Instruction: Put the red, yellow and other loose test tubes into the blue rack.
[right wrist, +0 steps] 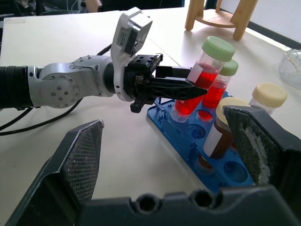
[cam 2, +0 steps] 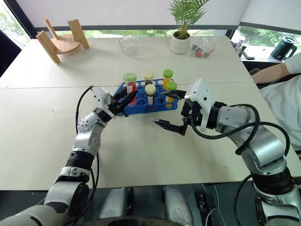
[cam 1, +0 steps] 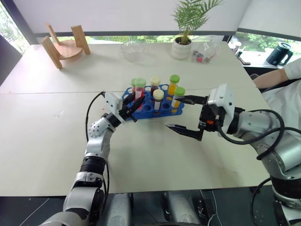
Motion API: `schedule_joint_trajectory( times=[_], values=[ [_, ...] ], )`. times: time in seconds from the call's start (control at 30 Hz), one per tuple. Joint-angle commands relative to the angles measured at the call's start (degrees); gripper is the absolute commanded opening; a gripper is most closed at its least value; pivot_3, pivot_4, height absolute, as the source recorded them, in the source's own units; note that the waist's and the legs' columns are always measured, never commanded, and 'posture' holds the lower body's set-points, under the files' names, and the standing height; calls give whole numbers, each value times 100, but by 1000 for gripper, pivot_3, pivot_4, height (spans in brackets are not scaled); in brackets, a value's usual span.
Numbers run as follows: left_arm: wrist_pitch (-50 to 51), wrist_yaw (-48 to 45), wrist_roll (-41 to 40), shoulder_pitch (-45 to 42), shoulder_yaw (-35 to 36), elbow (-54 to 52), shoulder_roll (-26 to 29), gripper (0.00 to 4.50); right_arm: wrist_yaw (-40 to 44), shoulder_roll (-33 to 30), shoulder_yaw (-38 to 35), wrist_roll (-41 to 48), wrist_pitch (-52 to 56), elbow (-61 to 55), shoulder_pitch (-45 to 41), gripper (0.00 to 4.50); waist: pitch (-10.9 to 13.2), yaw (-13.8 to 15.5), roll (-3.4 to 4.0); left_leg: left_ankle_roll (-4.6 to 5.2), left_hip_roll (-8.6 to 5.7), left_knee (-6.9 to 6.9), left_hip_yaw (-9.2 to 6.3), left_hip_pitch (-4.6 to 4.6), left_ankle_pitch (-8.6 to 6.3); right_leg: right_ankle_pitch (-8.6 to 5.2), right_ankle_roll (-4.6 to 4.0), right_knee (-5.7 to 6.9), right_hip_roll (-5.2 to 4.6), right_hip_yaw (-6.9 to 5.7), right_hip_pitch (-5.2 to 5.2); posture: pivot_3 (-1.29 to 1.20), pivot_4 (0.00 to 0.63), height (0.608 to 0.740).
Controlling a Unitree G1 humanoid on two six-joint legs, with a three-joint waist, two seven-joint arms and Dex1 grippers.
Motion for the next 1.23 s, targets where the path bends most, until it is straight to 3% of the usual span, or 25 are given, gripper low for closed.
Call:
schedule_joint_trajectory(
  times=[0.03,0.43,0.47,0.63,0.77,0.87,0.97,1.23],
  values=[
    [-288,-31,72,-56,-14,210,-33,797,-55,11,-162,88,5,-252,-2,4500,0,-3,0,0,0,0,0,0,0,0,0,0,0,0,0,0,150,740],
    [-182,-310,165,35,-128,466,152,797,-110,45,-116,86,35,-272,-43,4500,0,-4,0,0,0,0,0,1,0,0,0,0,0,0,2,0,150,740],
    [-86,-401,186,74,-178,437,217,1827,-112,48,-111,87,42,-267,-42,4500,-2,-5,0,0,0,0,0,1,0,0,0,0,0,0,2,0,150,740],
    [471,-576,262,355,-271,-317,750,4355,-69,12,-132,69,45,-210,23,4500,-5,-26,4,0,0,-1,-1,8,0,0,0,-1,1,0,11,0,150,740],
    [1757,-649,-57,813,-109,-1747,1613,4440,11,-94,-258,32,6,-90,194,4500,-4,-65,4,0,9,-9,-7,10,0,-1,-2,1,7,-5,9,0,150,740],
    [3590,-1076,-866,1607,271,-3342,2906,4440,96,-233,-562,29,5,231,404,4500,-3,-102,2,0,9,-11,-5,8,0,-1,-2,0,4,-5,8,0,150,740],
    [4471,-1255,-1457,2254,659,-4340,3684,4440,239,-396,-767,-5,-38,455,570,4500,1,-156,9,1,10,-19,0,7,-2,-3,-3,-8,-7,-4,6,0,150,740],
    [5790,-1173,-2503,3230,1607,-5596,4386,4440,498,-660,-1010,39,60,755,723,4500,3,-171,8,1,9,-11,2,9,-1,-14,-20,-12,-3,-3,8,0,150,740]
  ],
)
